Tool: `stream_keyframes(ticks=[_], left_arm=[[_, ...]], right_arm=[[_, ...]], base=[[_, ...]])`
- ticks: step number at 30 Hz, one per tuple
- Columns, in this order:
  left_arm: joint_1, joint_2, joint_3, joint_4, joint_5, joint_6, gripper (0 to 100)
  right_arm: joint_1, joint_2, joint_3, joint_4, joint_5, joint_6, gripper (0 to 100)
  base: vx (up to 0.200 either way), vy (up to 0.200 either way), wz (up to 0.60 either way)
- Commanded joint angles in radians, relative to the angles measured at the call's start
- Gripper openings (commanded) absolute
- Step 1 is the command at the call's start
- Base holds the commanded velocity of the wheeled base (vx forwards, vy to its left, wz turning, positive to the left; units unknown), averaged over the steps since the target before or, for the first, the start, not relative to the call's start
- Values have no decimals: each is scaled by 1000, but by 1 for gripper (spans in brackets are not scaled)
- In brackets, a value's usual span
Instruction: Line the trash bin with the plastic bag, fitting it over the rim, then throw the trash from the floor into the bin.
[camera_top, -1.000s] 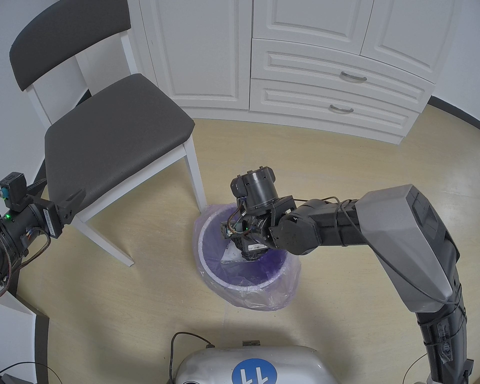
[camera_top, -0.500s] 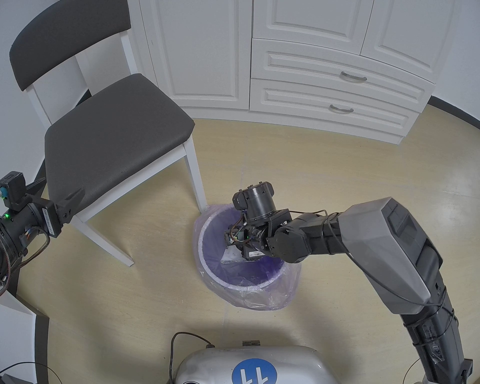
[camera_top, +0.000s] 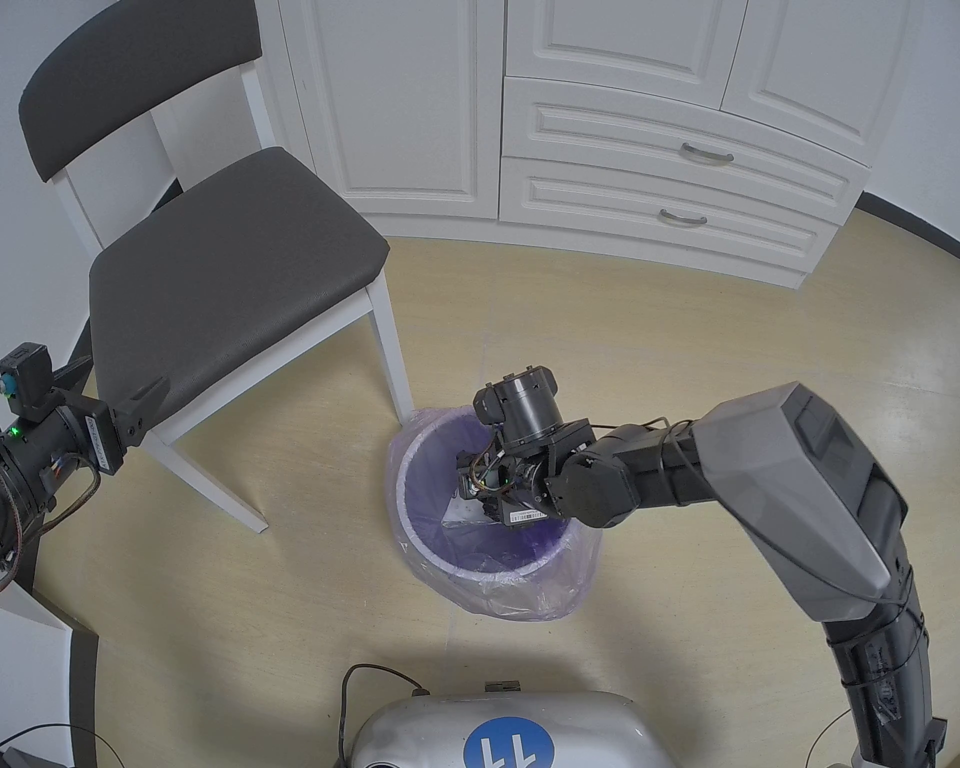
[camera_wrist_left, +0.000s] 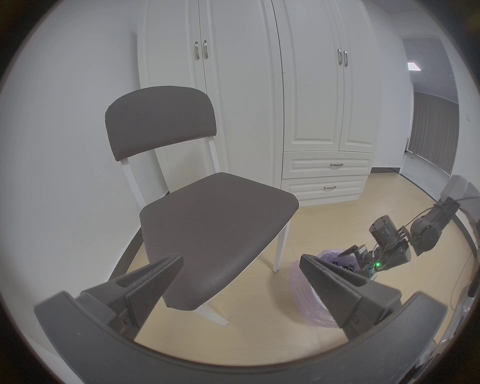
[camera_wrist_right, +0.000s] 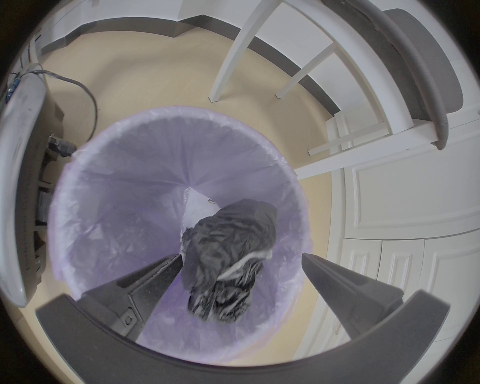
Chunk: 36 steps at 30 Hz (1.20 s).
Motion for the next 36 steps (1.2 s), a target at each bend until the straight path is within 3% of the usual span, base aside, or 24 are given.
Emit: stream_keyframes(ticks=[1, 10, 21, 36], left_arm=[[-6, -7, 4, -1, 0, 1, 100], [-4, -12, 3, -1, 0, 1, 100], [2, -6, 0, -1, 0, -1, 100], [2, 4, -2, -1, 0, -4, 100]], right_arm=[[5, -124, 87, -7, 0, -2, 100], [-3, -93, 7, -10, -3, 4, 100], [-13, 88, -191, -10, -2, 8, 100], [-33, 112, -191, -41, 0, 2, 100]], base=[[0, 0, 0], [0, 0, 0], [0, 0, 0], [0, 0, 0]])
